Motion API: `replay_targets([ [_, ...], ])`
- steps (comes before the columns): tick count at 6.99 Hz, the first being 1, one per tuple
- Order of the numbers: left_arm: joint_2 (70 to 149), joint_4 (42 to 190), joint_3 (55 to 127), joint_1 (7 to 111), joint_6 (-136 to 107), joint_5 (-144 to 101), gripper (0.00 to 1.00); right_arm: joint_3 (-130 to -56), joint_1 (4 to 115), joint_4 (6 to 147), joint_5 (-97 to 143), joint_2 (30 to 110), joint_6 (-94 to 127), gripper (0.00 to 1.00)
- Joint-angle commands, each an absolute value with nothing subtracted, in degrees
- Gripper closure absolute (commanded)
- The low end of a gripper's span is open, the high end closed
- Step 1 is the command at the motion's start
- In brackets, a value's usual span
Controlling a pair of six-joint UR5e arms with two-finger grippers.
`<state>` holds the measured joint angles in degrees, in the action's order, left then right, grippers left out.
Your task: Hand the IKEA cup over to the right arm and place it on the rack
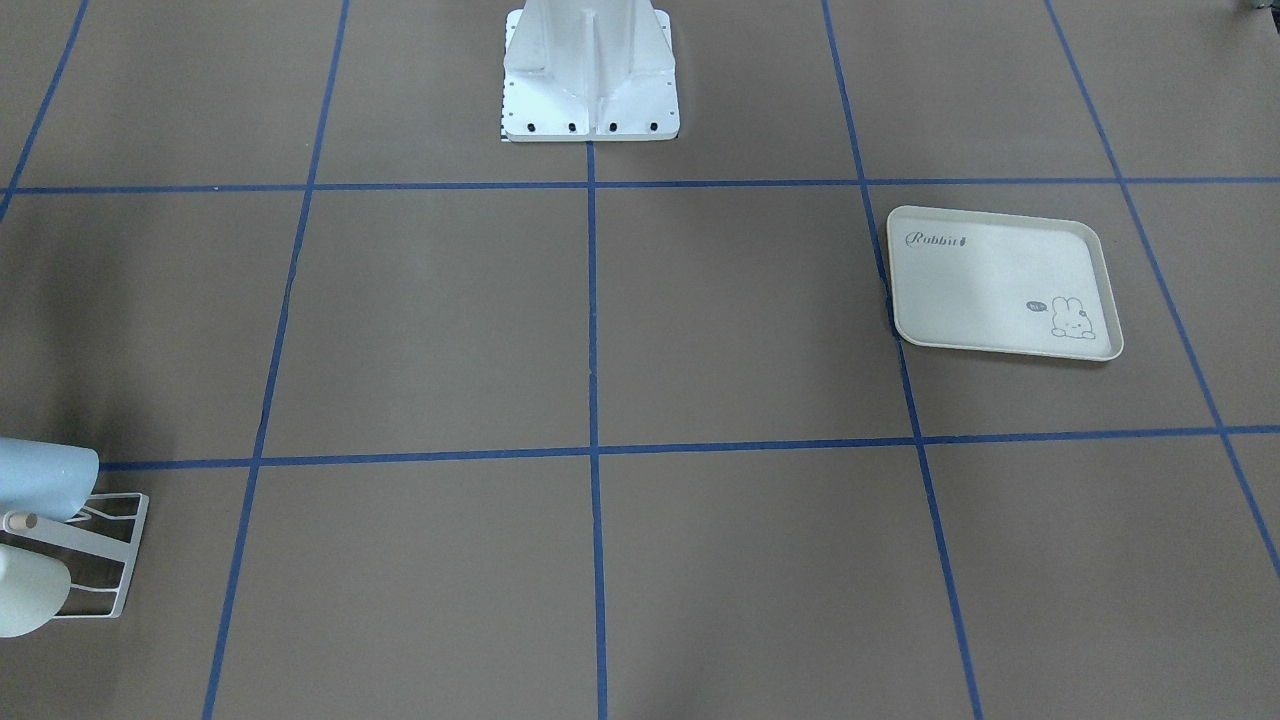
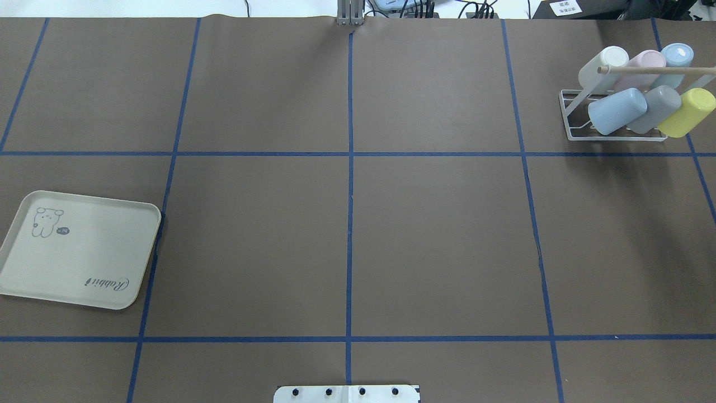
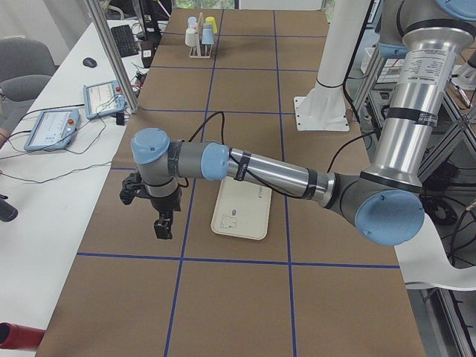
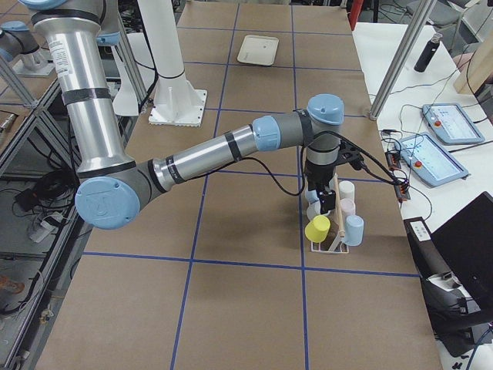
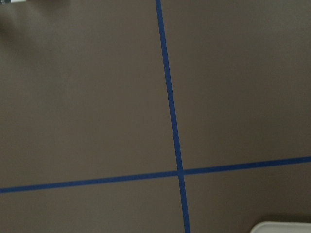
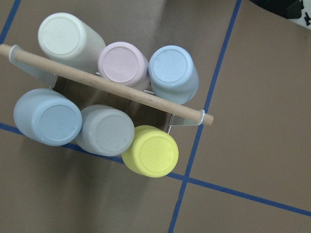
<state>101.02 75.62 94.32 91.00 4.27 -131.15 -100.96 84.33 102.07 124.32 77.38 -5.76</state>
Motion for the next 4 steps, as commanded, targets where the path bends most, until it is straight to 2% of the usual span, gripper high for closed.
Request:
replay_targets([
  [1, 94.08, 74.26, 102.26, 90.88, 4.4, -135.08, 0.0, -100.54, 83.15, 102.57, 124.98, 77.43, -6.59, 0.0],
  [4, 91.24, 74.7, 104.58, 90.71, 3.52, -135.18, 0.0, -99.94, 82.44, 102.22, 124.36, 79.79, -6.33, 0.0],
])
